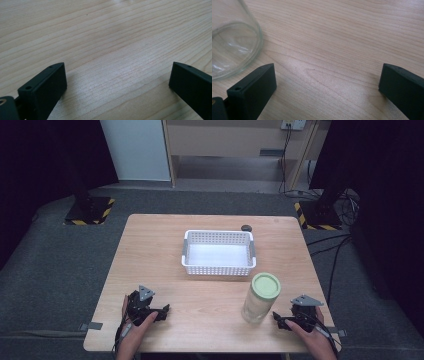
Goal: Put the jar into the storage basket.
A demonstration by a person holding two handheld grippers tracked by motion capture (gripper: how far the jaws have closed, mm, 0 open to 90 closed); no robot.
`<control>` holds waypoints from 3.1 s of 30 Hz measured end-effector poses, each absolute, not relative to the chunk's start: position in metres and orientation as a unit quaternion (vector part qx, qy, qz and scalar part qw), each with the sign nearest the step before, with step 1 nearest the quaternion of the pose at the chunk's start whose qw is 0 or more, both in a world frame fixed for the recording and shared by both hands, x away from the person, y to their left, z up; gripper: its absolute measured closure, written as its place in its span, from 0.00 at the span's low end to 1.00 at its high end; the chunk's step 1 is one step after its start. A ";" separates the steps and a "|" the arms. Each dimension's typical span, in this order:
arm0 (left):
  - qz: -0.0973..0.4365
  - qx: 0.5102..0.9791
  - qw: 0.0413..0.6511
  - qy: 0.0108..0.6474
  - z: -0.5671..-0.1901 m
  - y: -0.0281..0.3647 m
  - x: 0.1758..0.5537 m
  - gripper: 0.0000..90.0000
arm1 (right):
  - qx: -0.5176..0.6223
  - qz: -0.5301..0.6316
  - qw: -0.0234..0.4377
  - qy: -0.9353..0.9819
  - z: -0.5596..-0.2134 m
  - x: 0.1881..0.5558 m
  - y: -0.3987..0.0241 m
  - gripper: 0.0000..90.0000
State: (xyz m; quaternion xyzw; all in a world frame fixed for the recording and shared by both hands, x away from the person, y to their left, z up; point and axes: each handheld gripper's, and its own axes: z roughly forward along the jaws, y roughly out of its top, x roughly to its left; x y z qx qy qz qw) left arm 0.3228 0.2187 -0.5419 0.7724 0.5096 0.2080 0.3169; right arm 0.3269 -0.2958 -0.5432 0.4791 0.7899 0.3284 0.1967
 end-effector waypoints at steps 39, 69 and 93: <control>0.209 0.771 0.315 0.513 -0.542 0.217 0.323 0.00 | 0.419 0.374 0.157 0.812 -0.523 0.285 -0.277 0.03; 0.209 0.771 0.315 0.513 -0.542 0.217 0.323 0.00 | 0.367 0.399 0.167 0.823 -0.477 0.289 -0.242 0.03; 0.209 0.771 0.315 0.513 -0.542 0.217 0.323 0.00 | 0.352 0.415 0.179 0.819 -0.447 0.296 -0.232 0.03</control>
